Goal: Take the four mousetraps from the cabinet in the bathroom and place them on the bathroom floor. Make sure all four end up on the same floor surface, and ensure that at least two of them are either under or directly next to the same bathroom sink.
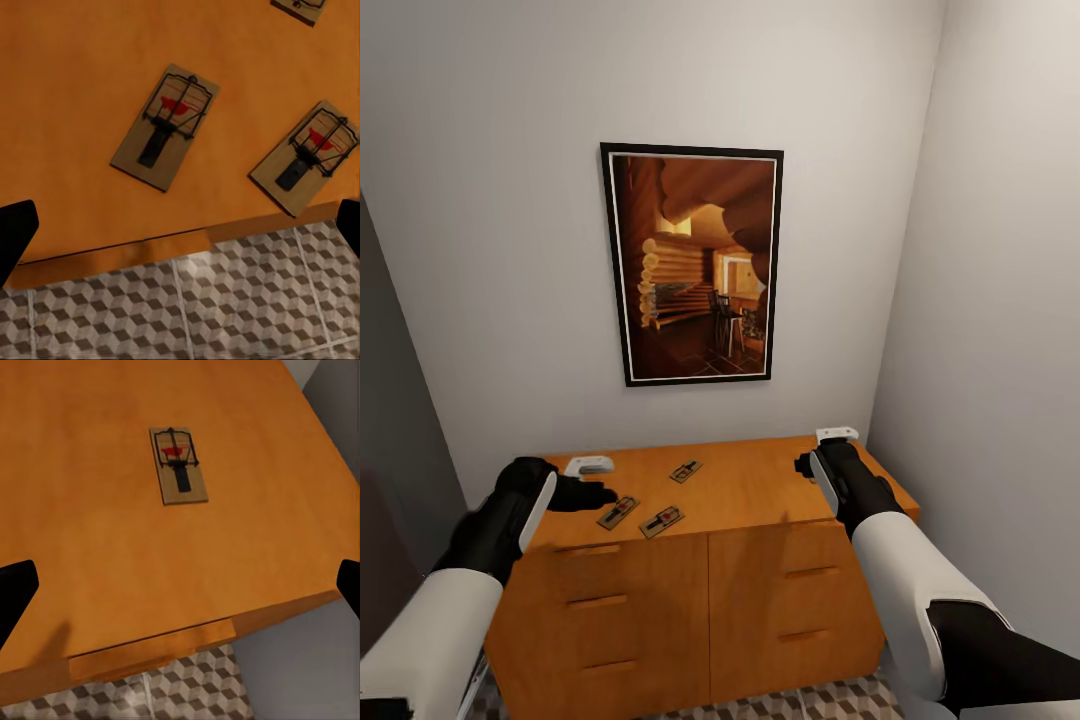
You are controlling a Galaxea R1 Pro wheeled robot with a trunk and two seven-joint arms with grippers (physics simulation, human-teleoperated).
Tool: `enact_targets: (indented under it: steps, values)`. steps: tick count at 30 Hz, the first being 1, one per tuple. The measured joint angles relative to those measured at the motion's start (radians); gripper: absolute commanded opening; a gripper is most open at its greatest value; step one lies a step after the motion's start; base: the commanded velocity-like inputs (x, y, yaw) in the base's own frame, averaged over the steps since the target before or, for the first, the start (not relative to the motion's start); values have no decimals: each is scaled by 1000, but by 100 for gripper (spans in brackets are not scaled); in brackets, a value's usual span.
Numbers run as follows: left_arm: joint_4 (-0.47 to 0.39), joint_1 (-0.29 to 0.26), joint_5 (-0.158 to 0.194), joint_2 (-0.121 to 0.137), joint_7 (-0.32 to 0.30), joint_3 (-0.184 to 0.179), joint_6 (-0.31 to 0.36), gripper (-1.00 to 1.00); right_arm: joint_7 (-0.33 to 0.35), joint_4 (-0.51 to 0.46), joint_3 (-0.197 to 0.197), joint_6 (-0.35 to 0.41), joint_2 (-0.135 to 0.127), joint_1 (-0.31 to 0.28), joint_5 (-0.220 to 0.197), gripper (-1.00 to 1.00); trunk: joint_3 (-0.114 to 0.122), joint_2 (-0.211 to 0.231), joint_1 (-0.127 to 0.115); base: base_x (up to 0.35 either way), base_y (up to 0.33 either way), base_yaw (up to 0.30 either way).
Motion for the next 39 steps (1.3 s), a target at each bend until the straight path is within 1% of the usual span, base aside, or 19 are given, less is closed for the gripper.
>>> enact_targets:
  steps: [7,14,15,16,18,27,35,37,39]
  values:
    - [47,0,-1,-4,5,1,-2,100,-1,0,1,1,0,0,-1,100,0,0,0,0,0,0]
    - [74,0,-1,-9,11,2,-2,100,-2,0,1,2,0,0,-2,100,0,0,0,0,0,0]
    - [77,0,-1,-11,11,2,-2,100,-2,1,1,1,1,0,-2,100,0,0,0,0,0,0]
    - [90,0,1,-21,13,2,-2,100,-3,4,2,0,1,0,-3,100,0,0,0,0,0,0]
    - [101,0,0,-30,14,1,-2,100,-4,6,2,0,1,0,-3,100,0,0,0,0,0,0]
    - [156,0,-2,-48,16,3,-3,100,-4,8,1,-1,1,0,-2,100,0,0,0,0,0,0]
    - [164,0,-8,-49,17,0,-3,100,-5,8,-3,-1,0,0,-3,100,0,0,0,0,0,0]
    - [161,0,-12,-48,23,-4,-2,100,-5,7,-6,-2,-3,0,-3,100,0,0,0,0,0,0]
    - [158,0,-13,-46,33,-6,-2,100,-4,5,-8,-4,-13,0,-3,100,0,0,0,0,0,0]
